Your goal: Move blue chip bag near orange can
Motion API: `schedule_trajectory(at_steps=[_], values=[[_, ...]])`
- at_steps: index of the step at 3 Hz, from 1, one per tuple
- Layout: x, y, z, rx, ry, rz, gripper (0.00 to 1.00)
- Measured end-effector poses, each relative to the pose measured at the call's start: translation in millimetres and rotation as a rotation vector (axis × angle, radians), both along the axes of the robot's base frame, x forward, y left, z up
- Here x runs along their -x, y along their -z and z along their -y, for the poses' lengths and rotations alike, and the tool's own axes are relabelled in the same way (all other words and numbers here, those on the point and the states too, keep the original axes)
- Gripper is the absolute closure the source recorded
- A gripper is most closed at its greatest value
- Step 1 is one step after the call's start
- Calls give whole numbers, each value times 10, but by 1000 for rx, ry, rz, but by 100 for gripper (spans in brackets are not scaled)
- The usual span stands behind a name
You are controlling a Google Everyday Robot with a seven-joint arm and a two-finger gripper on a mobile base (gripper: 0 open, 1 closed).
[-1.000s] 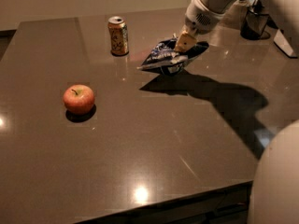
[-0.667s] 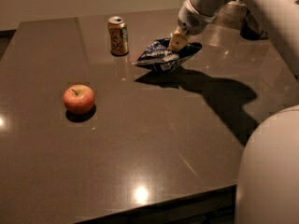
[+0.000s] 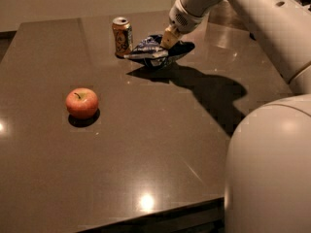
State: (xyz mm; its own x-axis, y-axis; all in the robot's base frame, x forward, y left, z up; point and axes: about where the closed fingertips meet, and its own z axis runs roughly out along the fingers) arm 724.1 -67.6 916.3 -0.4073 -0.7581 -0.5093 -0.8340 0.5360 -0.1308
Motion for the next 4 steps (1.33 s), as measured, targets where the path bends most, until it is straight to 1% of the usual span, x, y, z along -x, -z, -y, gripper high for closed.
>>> schedule_trajectory(at_steps=[1, 2, 3, 4], values=[[-129, 67, -117, 11, 22, -4, 74], [-207, 98, -239, 6, 27, -3, 50], [-271, 75, -344, -11, 25, 2, 28], [-285, 112, -377, -12, 22, -3, 0]])
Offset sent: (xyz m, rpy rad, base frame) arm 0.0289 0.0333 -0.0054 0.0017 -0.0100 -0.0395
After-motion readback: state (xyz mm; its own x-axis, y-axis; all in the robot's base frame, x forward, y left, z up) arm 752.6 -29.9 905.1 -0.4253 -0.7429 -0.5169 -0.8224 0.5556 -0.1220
